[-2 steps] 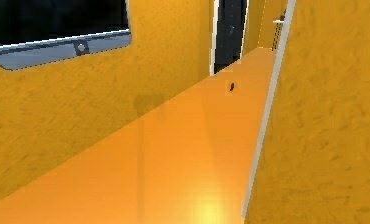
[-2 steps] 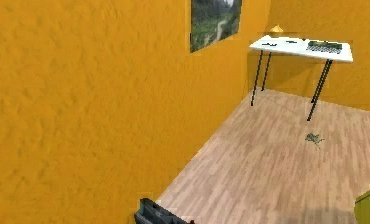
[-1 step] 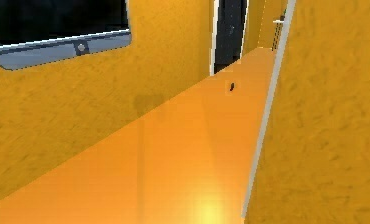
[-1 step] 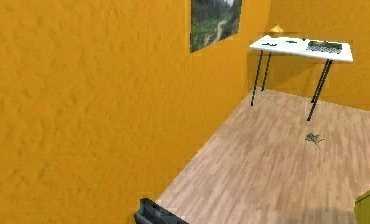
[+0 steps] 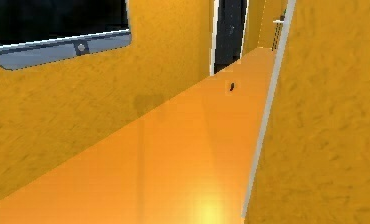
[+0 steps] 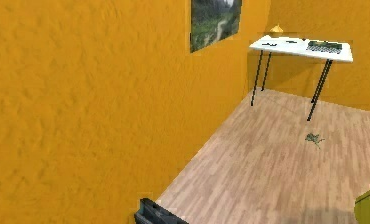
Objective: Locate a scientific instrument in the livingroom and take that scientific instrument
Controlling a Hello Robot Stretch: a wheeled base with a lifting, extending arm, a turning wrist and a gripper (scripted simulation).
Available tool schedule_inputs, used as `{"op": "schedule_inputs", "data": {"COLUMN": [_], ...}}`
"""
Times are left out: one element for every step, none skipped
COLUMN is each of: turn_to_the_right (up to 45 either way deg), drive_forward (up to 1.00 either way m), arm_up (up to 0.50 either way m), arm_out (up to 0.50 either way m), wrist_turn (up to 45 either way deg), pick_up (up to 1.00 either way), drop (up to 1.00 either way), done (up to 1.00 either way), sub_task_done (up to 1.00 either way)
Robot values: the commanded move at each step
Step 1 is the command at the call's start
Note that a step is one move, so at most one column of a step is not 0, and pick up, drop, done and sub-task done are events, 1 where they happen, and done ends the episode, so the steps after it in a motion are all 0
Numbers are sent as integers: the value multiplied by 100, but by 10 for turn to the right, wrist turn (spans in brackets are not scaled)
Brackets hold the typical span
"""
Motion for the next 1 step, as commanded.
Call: {"op": "schedule_inputs", "data": {"turn_to_the_right": [0], "drive_forward": [0], "arm_up": [10], "arm_out": [0], "wrist_turn": [0], "pick_up": [0], "drop": [0], "done": [0], "sub_task_done": [0]}}
